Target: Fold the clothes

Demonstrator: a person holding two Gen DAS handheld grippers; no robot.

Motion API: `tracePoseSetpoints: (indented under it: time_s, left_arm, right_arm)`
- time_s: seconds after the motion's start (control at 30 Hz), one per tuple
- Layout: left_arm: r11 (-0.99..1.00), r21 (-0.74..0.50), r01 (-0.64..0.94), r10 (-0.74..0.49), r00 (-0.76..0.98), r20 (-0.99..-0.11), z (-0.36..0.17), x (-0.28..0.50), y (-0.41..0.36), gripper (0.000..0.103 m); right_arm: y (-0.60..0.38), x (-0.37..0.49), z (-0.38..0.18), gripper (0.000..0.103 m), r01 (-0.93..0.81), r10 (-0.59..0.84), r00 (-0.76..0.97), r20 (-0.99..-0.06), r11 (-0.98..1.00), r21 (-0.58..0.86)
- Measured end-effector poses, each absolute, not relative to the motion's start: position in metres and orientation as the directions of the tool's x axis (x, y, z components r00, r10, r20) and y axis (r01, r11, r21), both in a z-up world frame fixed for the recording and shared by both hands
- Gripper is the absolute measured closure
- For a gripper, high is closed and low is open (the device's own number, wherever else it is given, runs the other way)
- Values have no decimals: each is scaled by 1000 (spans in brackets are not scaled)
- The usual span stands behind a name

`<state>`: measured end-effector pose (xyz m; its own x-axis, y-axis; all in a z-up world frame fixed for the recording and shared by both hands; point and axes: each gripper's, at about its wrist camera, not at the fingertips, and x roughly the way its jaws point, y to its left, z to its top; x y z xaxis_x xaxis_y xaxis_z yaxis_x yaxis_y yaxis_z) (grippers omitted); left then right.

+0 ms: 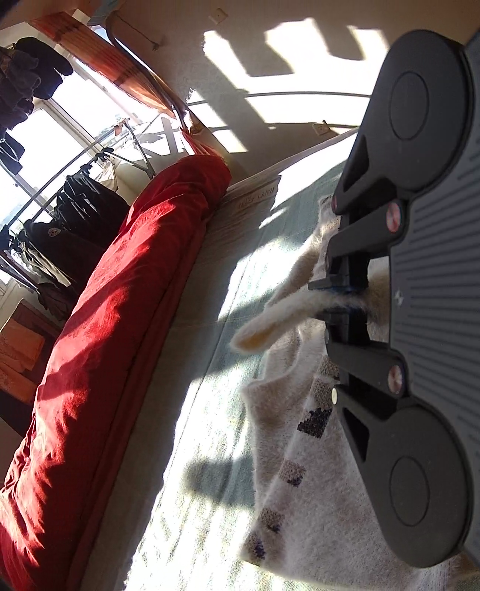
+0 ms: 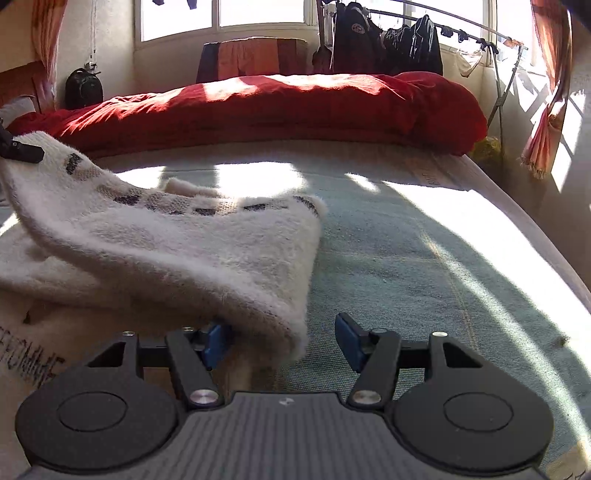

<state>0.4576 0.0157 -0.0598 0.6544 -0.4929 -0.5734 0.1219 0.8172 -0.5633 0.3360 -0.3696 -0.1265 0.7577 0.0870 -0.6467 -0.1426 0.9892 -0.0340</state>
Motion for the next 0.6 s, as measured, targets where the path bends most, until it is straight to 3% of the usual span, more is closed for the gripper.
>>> tracePoseSetpoints:
  time_s: [0.27,0.4,0.6]
  left_arm:
    - [824,-566,24,-446,644,-622,-91,460,40,99]
    - [840,-541,37,-434,645,-630,-93,454,40,99]
    - [877,-480,-8,-379,603,-702,-126,454,44,98]
  right_arm:
    - [-362,320,-121,36,-193,109,771,-627,979,-68]
    - [-354,334,-133,33,-162,18,756,-654,974,-160]
    - [-358,320,-128,36,-172,42,742,-669,976,-130]
